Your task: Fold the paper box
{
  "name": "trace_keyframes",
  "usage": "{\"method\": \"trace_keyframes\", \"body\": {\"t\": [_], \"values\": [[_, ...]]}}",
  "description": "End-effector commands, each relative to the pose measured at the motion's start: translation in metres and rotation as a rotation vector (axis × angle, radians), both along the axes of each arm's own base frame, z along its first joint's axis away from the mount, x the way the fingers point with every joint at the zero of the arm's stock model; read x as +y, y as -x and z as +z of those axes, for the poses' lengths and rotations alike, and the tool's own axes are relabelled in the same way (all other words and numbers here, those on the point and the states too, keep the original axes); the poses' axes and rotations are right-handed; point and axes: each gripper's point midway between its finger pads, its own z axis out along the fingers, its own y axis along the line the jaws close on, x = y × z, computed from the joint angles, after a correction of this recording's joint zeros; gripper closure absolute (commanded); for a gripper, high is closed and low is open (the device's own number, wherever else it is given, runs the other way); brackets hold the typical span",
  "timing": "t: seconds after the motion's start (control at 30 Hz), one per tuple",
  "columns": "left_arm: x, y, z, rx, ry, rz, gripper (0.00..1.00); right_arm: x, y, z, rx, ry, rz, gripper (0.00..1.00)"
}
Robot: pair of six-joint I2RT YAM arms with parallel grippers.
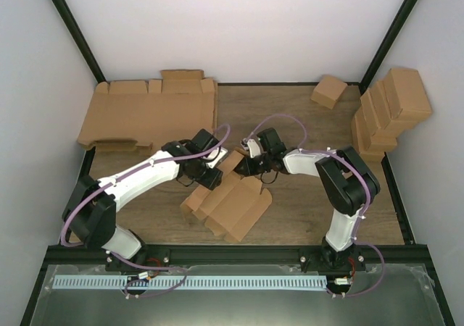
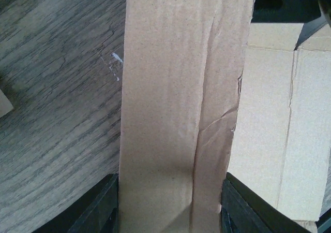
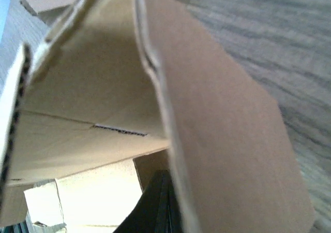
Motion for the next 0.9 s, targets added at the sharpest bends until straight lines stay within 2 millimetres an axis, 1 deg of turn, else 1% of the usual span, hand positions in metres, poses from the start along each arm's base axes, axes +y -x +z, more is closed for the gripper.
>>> {"method": "trace_keyframes", "body": {"t": [0.0, 0.07, 0.2, 0.4, 0.5, 0.57, 0.67, 0.77, 0.87], "values": [[-0.008, -0.006, 0.007, -0.037, 0.010, -0.002, 0.50, 0.002, 0.013, 0.006, -0.014, -0.025, 0.060, 0.99], [-0.010, -0.006, 0.008, -0.038, 0.017, 0.002, 0.50, 0.002, 0.019, 0.003, 0.003, -0.036, 0.060, 0.99], [-0.011, -0.007, 0.009, -0.042, 0.025, 0.009, 0.50, 0.000, 0.028, -0.009, 0.030, -0.026, 0.039, 0.99], [-0.010, -0.004, 0.005, -0.035, 0.016, 0.008, 0.50, 0.000, 0.031, -0.027, 0.054, 0.021, 0.013, 0.99], [-0.009, -0.002, 0.004, -0.035, 0.011, 0.005, 0.50, -0.001, 0.031, -0.029, 0.053, 0.039, 0.004, 0.99], [-0.007, -0.002, 0.004, -0.035, 0.006, 0.004, 0.50, -0.005, 0.027, -0.021, 0.010, 0.044, -0.018, 0.99], [-0.004, -0.002, 0.003, -0.038, -0.009, 0.003, 0.50, -0.013, 0.018, 0.001, -0.083, 0.057, -0.056, 0.99], [-0.001, -0.003, 0.002, -0.045, -0.032, 0.001, 0.50, -0.022, 0.010, 0.011, -0.140, 0.112, -0.086, 0.99], [0.000, -0.004, 0.003, -0.050, -0.040, -0.001, 0.50, -0.030, 0.008, 0.018, -0.172, 0.142, -0.107, 0.99]]}}
